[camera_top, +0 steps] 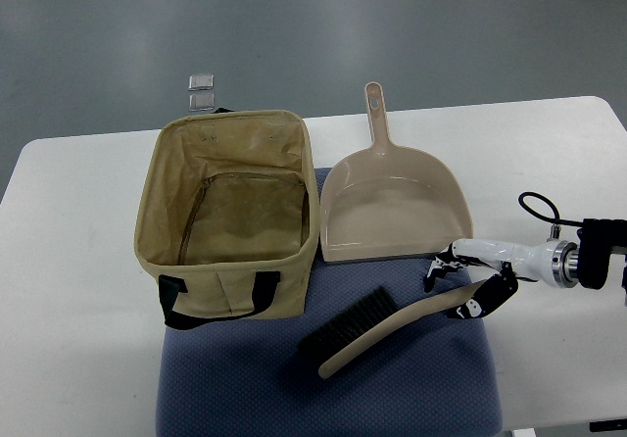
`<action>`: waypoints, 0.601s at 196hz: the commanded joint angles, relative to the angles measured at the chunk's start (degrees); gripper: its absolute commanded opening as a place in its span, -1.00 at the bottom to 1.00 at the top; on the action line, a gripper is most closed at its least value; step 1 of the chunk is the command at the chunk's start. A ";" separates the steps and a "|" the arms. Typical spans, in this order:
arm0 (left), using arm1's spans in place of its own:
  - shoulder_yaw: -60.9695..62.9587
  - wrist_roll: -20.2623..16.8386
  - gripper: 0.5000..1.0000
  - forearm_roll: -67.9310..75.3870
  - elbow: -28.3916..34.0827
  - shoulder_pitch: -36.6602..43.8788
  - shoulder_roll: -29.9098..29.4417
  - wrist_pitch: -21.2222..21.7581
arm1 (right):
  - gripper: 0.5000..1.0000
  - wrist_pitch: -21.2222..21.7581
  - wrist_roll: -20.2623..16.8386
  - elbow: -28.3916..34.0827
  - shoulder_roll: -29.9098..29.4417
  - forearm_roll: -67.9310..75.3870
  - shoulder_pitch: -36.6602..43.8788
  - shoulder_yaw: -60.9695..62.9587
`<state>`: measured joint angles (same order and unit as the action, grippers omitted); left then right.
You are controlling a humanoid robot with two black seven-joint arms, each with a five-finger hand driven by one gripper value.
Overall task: Put pink broom in yellow bag with right hand
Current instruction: 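Lower the right hand onto the beige brush handle end, then close the right hand fingers around the brush handle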
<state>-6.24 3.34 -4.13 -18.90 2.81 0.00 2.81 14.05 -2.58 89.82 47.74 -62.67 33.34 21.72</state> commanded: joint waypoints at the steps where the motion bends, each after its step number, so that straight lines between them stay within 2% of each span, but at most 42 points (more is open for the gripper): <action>1: 0.00 0.00 1.00 0.00 0.09 0.00 0.00 0.00 | -0.12 0.01 0.03 0.00 -0.01 0.00 -0.56 -0.01; 12: 0.00 0.00 1.00 -0.09 0.09 0.00 0.00 0.00 | -0.24 0.10 0.03 0.00 -0.10 -0.18 -0.82 -0.01; 28: 0.00 0.00 1.00 -0.09 0.09 0.00 0.00 0.00 | -0.26 0.10 0.03 0.00 -0.28 -0.53 -0.91 -0.01; 39: 0.00 0.00 1.00 -0.09 0.09 0.00 0.00 0.00 | -0.38 0.10 0.03 0.00 -0.63 -0.62 -1.09 -0.01; 106: 0.00 0.00 1.00 -0.09 0.09 0.00 0.00 0.00 | -0.55 0.10 0.91 -0.87 -1.77 -1.93 -2.23 -0.01; 118: 0.00 0.00 1.00 -0.09 0.09 0.00 0.00 0.00 | -0.74 0.10 0.99 -1.05 -1.95 -2.29 -2.49 -0.01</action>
<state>-6.24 3.34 -4.22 -18.80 2.81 0.00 2.81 14.13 -1.89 89.15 46.13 -64.35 31.27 21.73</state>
